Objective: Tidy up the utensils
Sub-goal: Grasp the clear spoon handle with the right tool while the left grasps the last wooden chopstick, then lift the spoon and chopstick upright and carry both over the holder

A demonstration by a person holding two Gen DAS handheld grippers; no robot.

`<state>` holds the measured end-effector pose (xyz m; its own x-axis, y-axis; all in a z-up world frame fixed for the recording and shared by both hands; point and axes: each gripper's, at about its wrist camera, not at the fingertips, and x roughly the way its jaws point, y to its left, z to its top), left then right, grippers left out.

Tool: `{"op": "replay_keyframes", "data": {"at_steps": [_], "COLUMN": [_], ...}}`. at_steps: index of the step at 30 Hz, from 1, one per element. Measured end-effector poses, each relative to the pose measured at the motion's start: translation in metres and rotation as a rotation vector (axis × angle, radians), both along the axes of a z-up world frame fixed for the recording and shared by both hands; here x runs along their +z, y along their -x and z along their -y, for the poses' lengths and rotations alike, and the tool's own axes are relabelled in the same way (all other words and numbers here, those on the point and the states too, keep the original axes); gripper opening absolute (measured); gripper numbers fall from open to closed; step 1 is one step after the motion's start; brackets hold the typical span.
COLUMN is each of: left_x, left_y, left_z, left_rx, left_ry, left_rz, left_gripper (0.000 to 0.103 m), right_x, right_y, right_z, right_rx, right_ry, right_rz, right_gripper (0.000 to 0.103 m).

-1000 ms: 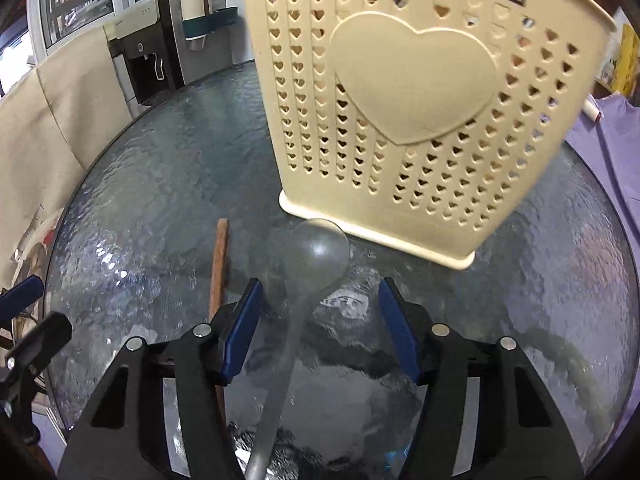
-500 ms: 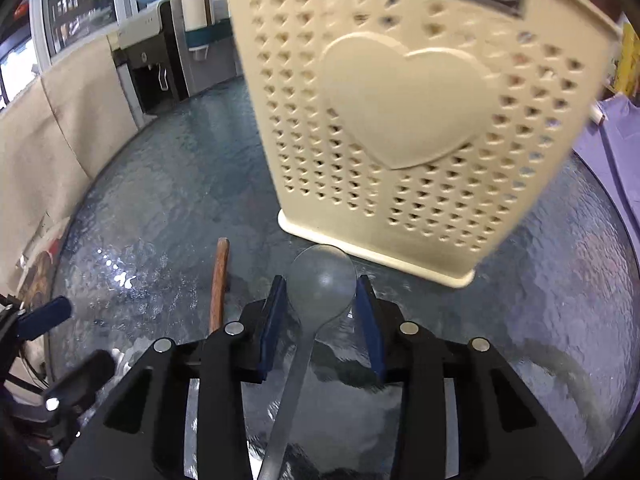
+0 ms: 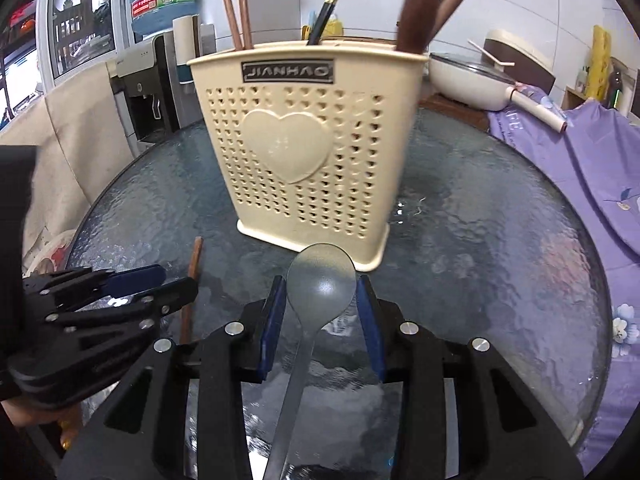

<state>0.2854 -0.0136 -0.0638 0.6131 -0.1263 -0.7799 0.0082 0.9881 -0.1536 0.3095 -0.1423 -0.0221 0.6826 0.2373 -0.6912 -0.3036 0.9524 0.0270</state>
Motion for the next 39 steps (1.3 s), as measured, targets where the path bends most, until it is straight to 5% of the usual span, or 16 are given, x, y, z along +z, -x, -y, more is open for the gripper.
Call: {"op": "replay_keyframes", "data": {"at_steps": [9,23,39], "left_x": [0.002,0.006,0.103], "left_y": [-0.014,-0.025,0.036], "left_z": [0.015,0.019,-0.003], "left_rx": [0.007,0.002,-0.078], "left_ry": [-0.052,-0.048,0.088], "left_rz": [-0.013,0.006,0.265], "left_gripper": [0.009,0.007,0.007], "right_x": [-0.002,-0.004,0.048], "right_y": [0.003,0.011,0.036], "right_z": [0.015,0.026,0.033], "right_rx": [0.003,0.009,0.072], "right_ry": [-0.026,-0.056,-0.174], "right_rz": [-0.002,-0.002,0.09], "right_gripper": [0.037,0.037,0.037]}}
